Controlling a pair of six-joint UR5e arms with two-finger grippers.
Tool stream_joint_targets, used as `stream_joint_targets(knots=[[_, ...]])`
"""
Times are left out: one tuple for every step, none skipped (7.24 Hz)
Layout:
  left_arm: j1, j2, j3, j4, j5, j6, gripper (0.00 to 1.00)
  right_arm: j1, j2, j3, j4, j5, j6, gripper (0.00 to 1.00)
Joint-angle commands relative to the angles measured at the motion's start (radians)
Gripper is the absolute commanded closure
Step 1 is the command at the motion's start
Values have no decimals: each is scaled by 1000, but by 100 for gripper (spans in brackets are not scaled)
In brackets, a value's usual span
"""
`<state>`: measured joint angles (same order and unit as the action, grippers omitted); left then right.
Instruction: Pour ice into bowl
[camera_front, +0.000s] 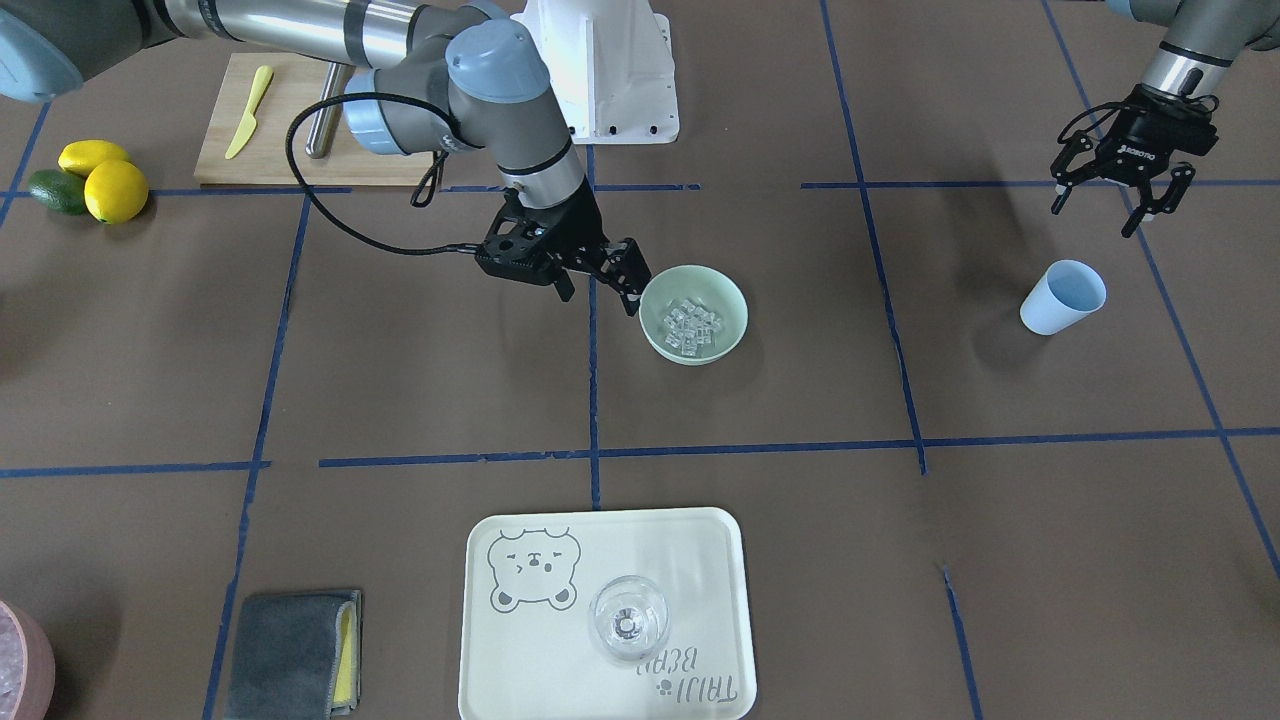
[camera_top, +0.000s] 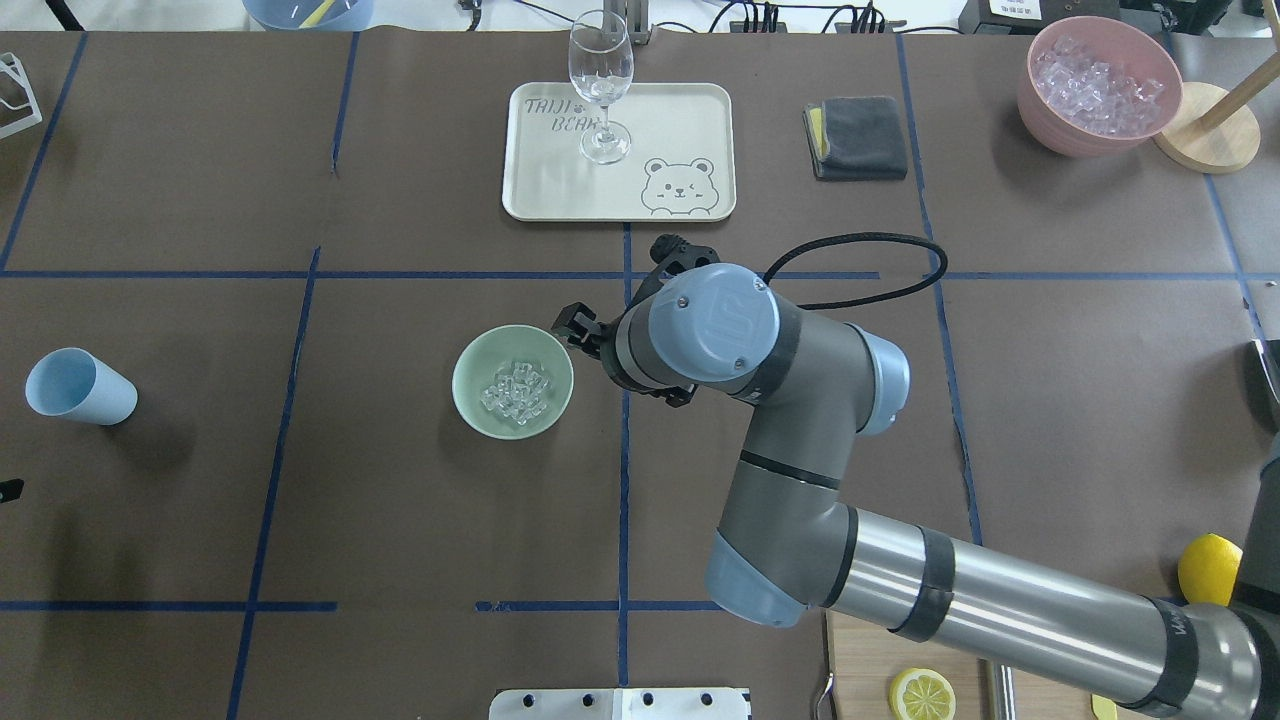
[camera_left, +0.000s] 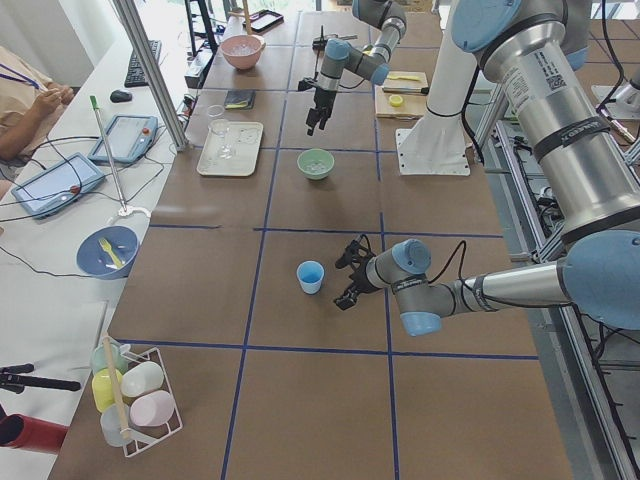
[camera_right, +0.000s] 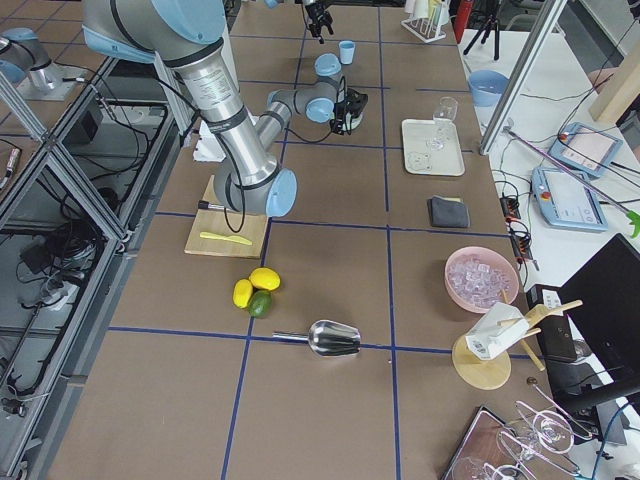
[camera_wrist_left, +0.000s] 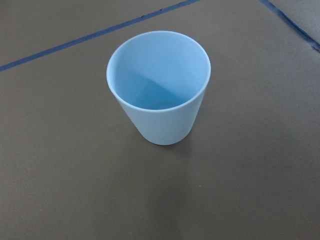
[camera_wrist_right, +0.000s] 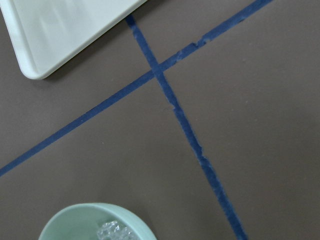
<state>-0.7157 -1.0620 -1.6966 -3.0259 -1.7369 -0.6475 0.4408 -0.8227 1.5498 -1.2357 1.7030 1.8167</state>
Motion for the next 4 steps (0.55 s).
stream_joint_targets(knots=[[-273, -39, 5, 72, -263, 147, 0, -19, 94, -132, -1, 4, -11, 0], [-347, -111, 2, 152, -314, 191, 0, -34, 94, -149, -2, 4, -34, 1], [-404, -130, -6, 209, -366, 198, 0, -46, 93, -160, -2, 6, -81, 26], [-438, -157, -5, 269, -433, 198, 0, -56, 94, -181, -2, 6, -112, 48]])
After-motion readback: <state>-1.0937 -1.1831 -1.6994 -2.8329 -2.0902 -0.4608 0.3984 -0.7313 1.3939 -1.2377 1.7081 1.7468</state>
